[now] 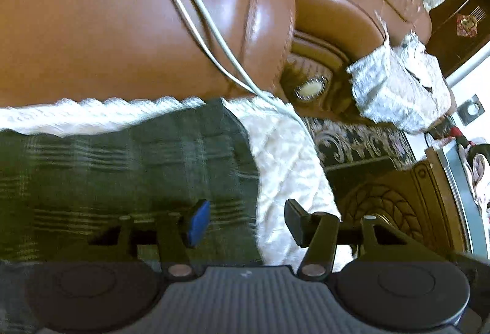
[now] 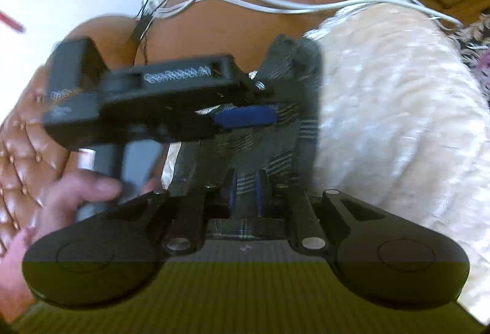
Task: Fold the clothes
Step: 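Lay the shorts flat on the cushion and open the right tool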
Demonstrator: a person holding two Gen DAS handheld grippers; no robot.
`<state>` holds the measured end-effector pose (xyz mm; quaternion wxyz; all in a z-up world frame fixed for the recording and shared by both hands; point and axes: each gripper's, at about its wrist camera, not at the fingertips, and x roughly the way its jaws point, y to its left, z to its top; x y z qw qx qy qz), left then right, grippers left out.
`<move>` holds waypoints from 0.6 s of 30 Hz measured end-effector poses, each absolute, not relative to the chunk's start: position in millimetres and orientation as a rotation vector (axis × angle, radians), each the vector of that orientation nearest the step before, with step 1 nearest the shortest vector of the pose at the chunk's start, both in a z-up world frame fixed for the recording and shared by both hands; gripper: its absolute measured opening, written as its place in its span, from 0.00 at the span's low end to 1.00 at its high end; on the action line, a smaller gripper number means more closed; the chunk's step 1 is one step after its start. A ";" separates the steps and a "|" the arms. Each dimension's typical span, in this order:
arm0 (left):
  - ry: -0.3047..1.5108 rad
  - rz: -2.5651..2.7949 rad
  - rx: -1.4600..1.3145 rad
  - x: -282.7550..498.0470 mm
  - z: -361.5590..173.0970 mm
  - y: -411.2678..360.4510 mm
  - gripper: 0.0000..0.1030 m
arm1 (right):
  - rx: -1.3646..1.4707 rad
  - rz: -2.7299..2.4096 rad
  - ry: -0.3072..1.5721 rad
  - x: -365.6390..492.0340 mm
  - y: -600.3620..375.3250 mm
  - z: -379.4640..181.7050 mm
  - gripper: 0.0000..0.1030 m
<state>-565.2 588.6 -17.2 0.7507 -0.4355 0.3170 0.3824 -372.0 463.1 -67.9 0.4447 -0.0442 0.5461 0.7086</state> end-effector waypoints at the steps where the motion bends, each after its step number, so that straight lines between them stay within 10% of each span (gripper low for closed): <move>1: 0.692 0.861 -0.957 -574.2 -17.7 588.2 0.61 | -0.123 1.764 1.347 -376.1 467.3 -68.3 0.16; 8: 0.764 1.011 -1.033 -626.2 -51.9 586.1 0.56 | -0.220 1.590 1.482 -372.4 508.2 -105.4 0.00; 18: 0.716 1.097 -0.958 -654.4 -39.2 575.9 0.60 | -0.290 1.632 1.338 -388.9 524.2 -63.4 0.15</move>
